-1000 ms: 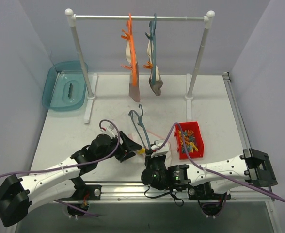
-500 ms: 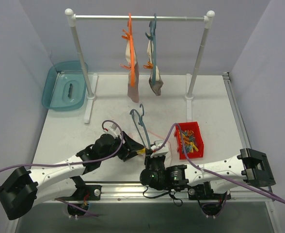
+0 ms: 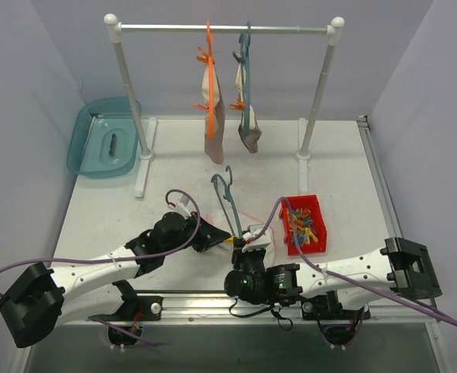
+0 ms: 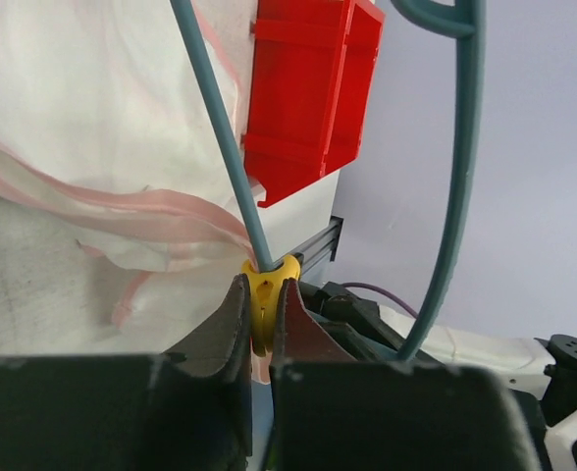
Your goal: Remove the underwear clipped to the hanger
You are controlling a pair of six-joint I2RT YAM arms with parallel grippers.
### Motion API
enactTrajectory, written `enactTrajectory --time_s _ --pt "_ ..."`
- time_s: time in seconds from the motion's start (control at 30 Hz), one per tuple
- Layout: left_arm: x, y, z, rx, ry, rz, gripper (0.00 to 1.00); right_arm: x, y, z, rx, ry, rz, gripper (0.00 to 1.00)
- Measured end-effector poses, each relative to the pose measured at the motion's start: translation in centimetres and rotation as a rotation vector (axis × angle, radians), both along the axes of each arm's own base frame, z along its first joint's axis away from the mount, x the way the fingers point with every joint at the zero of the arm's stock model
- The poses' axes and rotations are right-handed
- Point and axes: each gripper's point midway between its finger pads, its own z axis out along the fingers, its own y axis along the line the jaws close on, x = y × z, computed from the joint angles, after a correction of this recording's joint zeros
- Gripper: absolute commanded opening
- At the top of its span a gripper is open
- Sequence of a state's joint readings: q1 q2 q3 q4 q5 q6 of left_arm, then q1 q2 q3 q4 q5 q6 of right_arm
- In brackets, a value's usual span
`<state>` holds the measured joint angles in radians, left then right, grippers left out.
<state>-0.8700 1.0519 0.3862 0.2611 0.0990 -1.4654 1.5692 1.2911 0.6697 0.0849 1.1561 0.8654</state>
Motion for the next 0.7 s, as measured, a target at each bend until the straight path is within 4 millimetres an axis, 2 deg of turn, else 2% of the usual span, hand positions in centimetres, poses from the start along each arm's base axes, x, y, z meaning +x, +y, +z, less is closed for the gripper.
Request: enactTrajectory --time_s 0.2,0.37,0.43,0.53,0.63,0.7 --pt "-0.3 0.9 1.4 -0.010 -0.030 0.010 0.03 0.0 0.0 0.1 0.012 0.000 -0.004 0.00" --pt "-0.5 3.6 3.0 0.006 -0.090 0.050 0.03 0.0 -0.5 0.1 0.039 0.012 -0.015 0.00" --pt "-0.6 4.7 2.8 0.041 -0.105 0.064 0.03 -0.1 -1.2 -0.2 0.030 0.016 -0.019 0.00" --pt "-0.9 5.8 0.8 0.101 -0.096 0.068 0.03 -0.1 -2.3 -0.4 0.026 0.020 -0.024 0.00" --pt "-1.8 7.3 -3.6 0.193 -0.048 0.063 0.03 -0.1 -2.9 -0.1 0.033 0.021 -0.026 0.00" --pt "-2.4 8.6 -6.6 0.284 -0.009 0.062 0.09 -0.1 -3.1 0.1 0.035 0.022 -0.026 0.00"
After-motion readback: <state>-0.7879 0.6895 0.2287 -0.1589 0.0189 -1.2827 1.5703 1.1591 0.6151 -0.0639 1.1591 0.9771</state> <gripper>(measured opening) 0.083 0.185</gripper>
